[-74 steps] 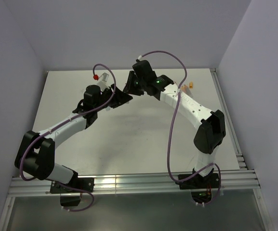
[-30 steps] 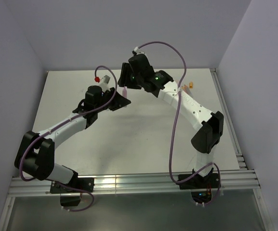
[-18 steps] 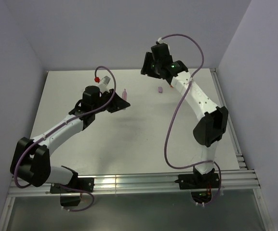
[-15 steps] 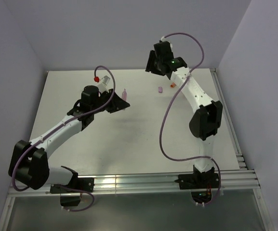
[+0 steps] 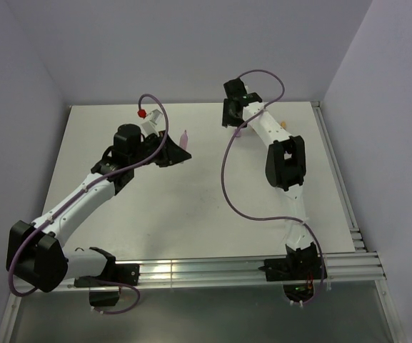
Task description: Insert the pens into the pen caps
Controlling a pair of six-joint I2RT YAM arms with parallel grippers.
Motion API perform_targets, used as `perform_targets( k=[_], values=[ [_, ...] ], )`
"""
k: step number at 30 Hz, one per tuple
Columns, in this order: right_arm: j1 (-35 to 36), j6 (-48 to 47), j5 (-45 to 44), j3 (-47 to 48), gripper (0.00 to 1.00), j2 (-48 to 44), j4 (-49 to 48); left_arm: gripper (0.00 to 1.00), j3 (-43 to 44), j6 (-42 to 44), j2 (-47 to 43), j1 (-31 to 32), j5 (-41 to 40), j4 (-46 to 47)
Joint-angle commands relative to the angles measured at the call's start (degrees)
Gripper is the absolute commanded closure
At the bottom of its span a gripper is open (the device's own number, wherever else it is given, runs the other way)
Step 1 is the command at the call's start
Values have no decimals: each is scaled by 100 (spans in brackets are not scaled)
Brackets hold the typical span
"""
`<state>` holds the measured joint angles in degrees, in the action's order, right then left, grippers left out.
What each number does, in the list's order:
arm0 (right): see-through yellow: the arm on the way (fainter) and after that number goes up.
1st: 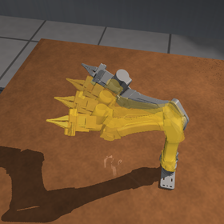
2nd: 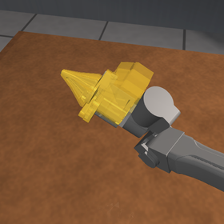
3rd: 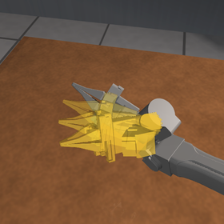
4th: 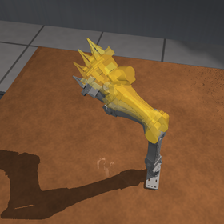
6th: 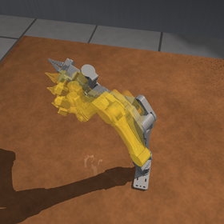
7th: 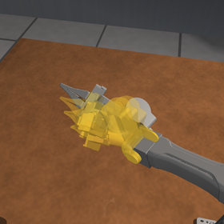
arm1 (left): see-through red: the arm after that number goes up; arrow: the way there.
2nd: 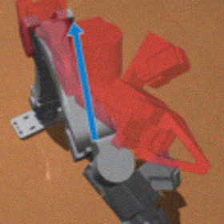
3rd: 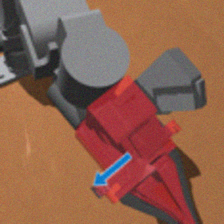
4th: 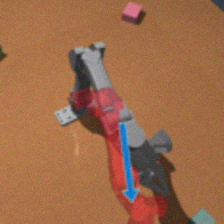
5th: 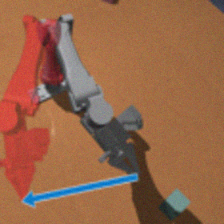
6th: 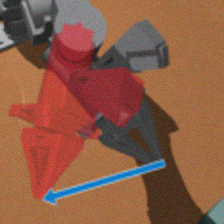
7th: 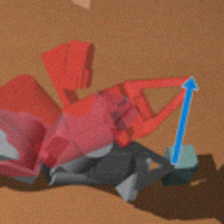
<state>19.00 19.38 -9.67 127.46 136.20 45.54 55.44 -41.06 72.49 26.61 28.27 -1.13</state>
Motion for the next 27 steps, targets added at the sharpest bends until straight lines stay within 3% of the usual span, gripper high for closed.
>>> perform_targets(
  k=[1, 27],
  values=[
    [-55, -276, -342, 315, 45, -6, 87, 100, 143, 177, -191, 2, 214, -11],
    [-389, -382, -132, 446, 42, 618, -124, 100, 19, 124, -60, 2, 495, 279]
  ],
)
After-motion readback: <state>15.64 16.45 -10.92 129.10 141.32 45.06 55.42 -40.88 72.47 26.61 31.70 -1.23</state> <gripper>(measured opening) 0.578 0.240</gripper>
